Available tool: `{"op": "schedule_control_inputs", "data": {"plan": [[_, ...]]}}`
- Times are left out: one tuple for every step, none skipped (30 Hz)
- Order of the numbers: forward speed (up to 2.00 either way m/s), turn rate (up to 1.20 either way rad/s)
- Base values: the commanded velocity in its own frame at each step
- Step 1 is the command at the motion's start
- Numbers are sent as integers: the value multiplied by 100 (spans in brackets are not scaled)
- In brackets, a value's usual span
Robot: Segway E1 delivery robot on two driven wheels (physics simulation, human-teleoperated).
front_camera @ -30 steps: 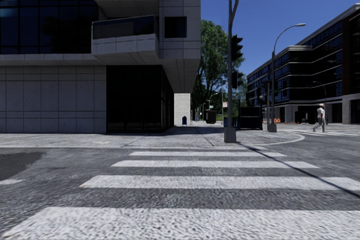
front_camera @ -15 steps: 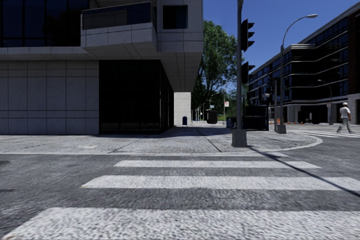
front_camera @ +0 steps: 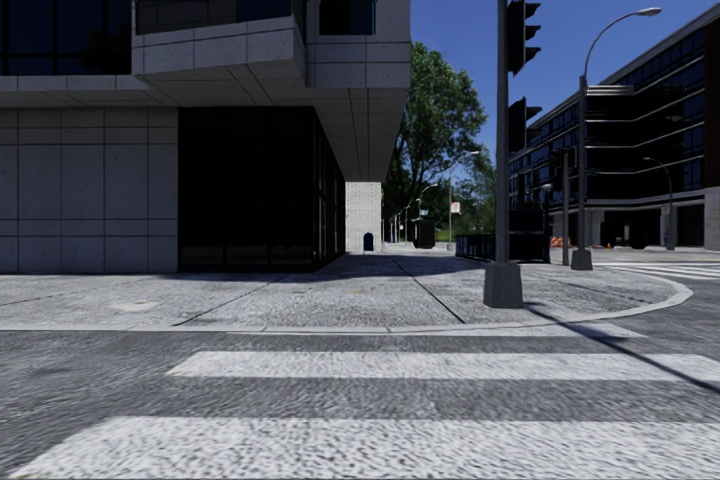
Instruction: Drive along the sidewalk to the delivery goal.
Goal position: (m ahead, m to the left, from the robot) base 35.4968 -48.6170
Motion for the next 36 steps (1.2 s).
{"op": "schedule_control_inputs", "data": {"plan": [[200,0],[200,0],[200,0],[200,0],[200,0],[200,0],[200,0],[200,0],[200,0],[200,-3],[200,-7],[200,-8],[200,-8],[200,-8],[200,-8],[200,-8],[200,-8],[200,-8],[200,-8],[200,-8],[200,-8],[200,-8],[200,-8],[200,-8],[200,-8],[200,-8],[200,-8],[200,-8],[200,-8],[200,-8],[200,-8],[199,-8],[195,-8],[195,-8],[189,-8],[179,-8]]}}
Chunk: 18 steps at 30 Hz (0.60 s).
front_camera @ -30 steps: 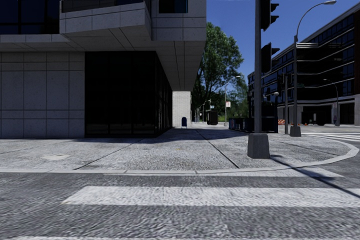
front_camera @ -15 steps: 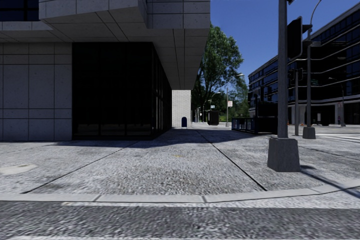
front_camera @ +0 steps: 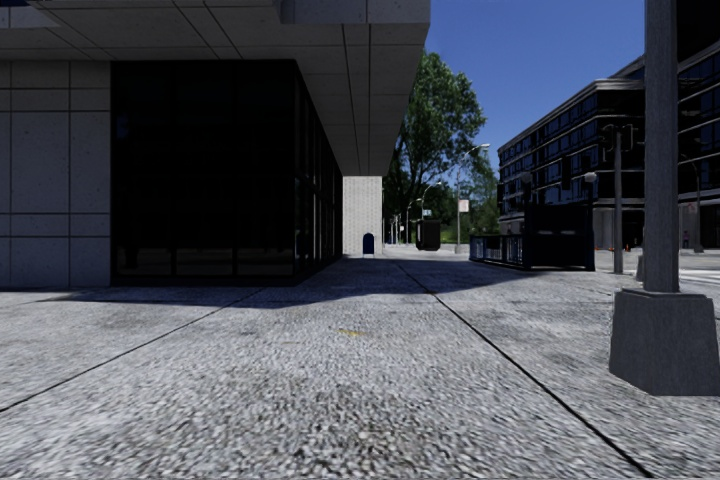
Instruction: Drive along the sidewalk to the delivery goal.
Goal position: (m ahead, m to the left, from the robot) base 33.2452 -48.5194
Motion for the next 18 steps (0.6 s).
{"op": "schedule_control_inputs", "data": {"plan": [[177,-8],[177,-8],[176,-9],[176,-9],[176,-10],[176,-10],[176,-11],[176,-14],[176,-16],[176,-16],[176,-19],[176,-23],[176,-25],[176,-25],[176,-26],[176,-26],[176,-26],[176,-26]]}}
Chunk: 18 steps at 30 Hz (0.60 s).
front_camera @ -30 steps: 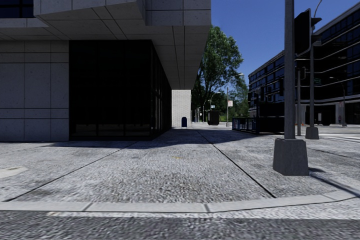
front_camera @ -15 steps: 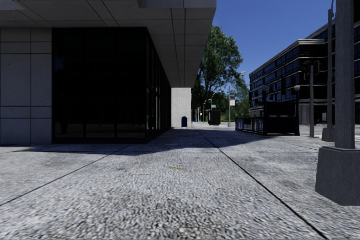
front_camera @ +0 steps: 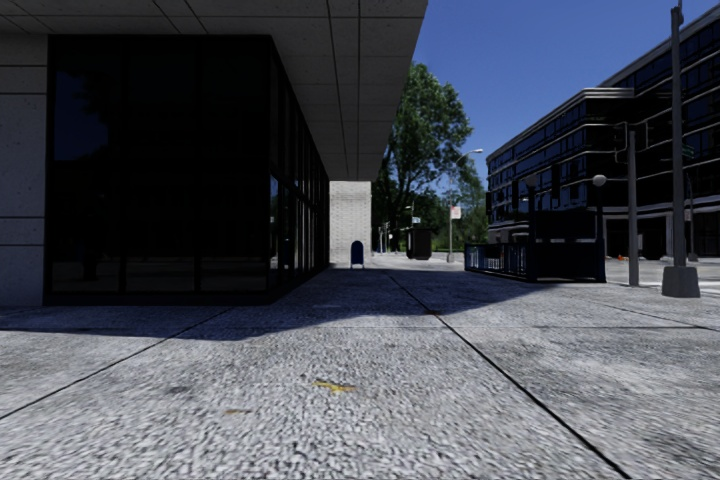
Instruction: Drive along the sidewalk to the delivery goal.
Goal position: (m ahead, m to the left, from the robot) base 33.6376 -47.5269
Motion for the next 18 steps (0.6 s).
{"op": "schedule_control_inputs", "data": {"plan": [[176,-28],[176,-30],[176,-32],[176,-32],[176,-33],[176,-34],[176,-35],[176,-35],[176,-38],[176,-40],[176,-42],[176,-42],[176,-43],[176,-44],[176,-45],[176,-45],[176,-46],[176,-47]]}}
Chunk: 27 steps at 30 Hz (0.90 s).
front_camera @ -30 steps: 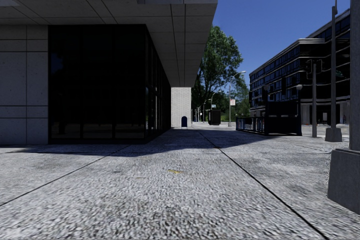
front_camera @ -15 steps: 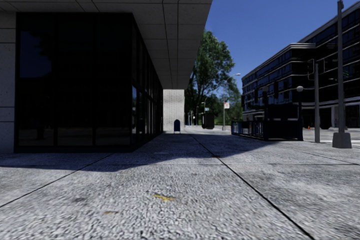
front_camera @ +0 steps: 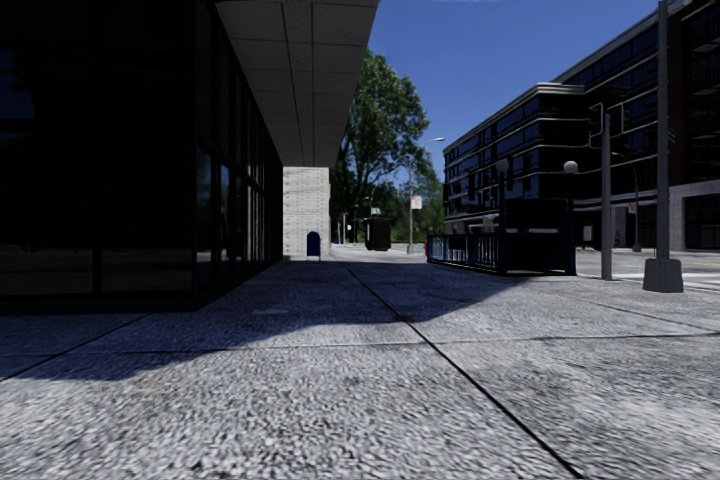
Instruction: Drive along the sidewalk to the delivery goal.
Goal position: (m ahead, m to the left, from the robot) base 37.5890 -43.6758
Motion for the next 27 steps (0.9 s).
{"op": "schedule_control_inputs", "data": {"plan": [[176,-48],[176,-56],[176,-56],[176,-63],[176,-65],[176,-66],[176,-66],[176,-66],[176,-66],[176,-66],[176,-66],[176,-66],[176,-66],[176,-66],[176,-66],[176,-66],[176,-66],[176,-66],[176,-66],[176,-59],[176,-51],[176,-49],[176,-48],[176,-48],[176,-48],[176,-48],[176,-48]]}}
